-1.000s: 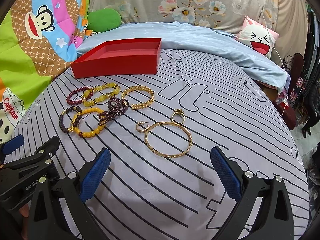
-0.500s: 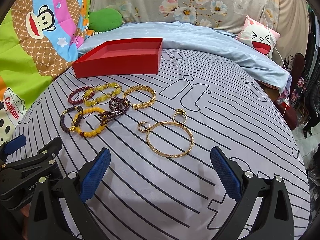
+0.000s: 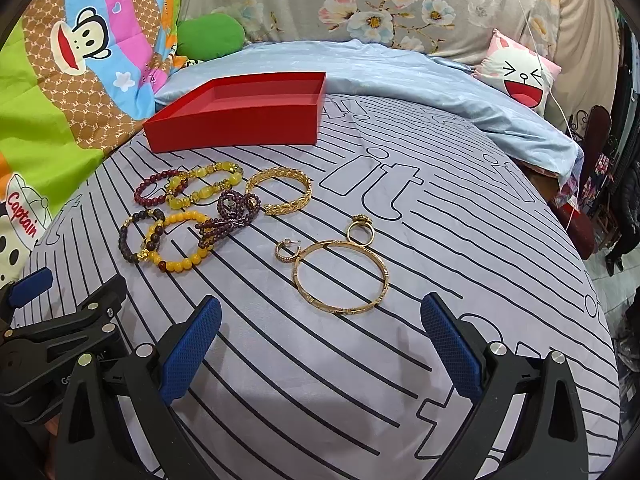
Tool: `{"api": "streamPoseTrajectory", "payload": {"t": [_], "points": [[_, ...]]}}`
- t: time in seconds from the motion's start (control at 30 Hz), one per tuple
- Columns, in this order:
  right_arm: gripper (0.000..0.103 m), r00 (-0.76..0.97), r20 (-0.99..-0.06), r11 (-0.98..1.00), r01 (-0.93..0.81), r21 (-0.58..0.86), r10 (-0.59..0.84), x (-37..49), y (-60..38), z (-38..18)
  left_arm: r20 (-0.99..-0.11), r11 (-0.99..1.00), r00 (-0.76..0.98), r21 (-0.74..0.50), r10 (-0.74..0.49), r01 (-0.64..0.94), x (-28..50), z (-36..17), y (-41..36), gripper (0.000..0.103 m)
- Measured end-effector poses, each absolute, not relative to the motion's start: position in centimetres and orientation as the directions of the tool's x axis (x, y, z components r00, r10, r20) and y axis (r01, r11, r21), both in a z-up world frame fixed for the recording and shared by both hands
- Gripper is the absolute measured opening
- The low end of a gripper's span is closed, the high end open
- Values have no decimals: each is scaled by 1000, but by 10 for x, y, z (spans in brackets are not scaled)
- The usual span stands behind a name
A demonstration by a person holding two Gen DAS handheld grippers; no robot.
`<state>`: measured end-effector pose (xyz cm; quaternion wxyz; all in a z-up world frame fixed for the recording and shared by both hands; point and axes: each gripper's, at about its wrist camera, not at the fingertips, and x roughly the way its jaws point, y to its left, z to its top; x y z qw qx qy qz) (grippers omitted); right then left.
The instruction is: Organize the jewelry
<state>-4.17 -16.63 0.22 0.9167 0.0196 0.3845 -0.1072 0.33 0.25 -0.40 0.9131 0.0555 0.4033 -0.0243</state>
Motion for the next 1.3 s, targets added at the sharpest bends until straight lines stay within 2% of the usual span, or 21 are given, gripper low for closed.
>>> {"api": "streamPoseTrajectory", "payload": {"t": [0.57,0.87,1.3], "points": [[96,676,-715,977,210,-43,-177,-42,-167,1,-748,992,664,79,-6,98,5,-6,2,91],[96,657,-735,975,222,-28,-171,-41,-184,3,-780,996,625,18,-40,86,9,-8,17,92],[96,657,-734,968,250,-4,-172,-5,-206,21,-771,994,635,34,-39,102,49,7,13,91]]}}
